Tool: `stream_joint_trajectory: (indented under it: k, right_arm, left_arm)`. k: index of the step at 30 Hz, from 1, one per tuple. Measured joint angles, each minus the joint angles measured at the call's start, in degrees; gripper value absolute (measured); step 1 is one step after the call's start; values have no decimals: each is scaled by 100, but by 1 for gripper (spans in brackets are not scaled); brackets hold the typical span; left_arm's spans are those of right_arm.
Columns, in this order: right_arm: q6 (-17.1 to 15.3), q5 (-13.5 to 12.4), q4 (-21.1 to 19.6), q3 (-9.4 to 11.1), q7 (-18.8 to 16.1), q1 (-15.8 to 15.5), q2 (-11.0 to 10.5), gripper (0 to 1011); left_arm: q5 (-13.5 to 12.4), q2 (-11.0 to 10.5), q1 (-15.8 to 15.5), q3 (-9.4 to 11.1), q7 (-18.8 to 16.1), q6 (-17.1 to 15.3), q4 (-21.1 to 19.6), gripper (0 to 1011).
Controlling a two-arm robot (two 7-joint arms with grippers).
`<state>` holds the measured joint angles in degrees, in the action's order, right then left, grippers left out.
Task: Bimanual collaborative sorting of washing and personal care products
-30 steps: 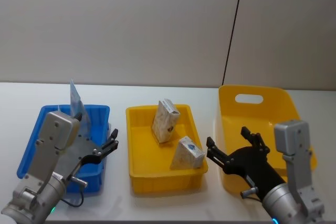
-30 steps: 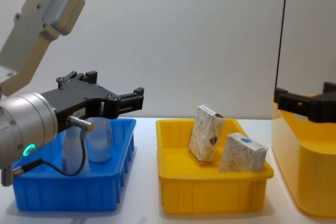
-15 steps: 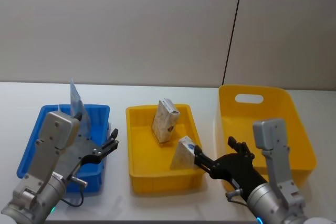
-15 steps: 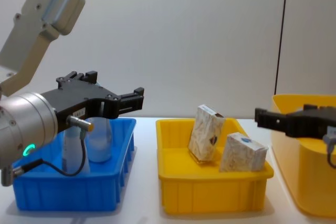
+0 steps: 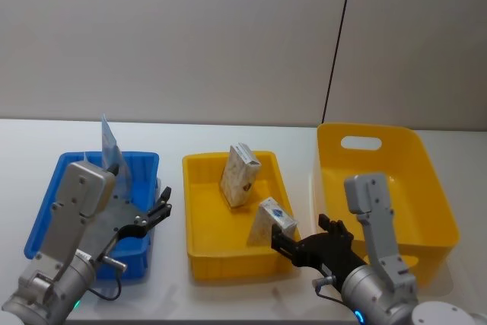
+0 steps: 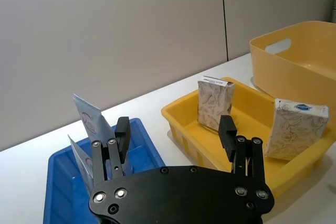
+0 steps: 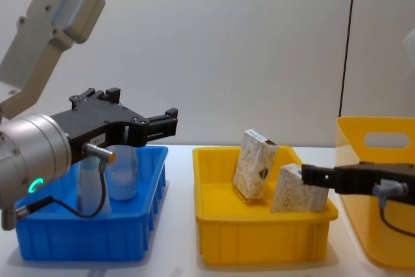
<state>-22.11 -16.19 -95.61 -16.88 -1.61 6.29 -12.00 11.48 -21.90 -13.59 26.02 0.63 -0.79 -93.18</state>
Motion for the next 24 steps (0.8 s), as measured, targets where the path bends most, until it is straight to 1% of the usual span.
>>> stream_joint_trajectory:
  k: [9, 24]
  right_arm:
    - [-227, 3, 349, -39, -41, 260, 126, 1004]
    - [-322, 44, 891, -43, -124, 627, 306, 1003]
  left_arm:
    - [0, 0, 0, 0, 0, 0, 0, 1001]
    - [0, 0, 0, 0, 0, 0, 0, 1002]
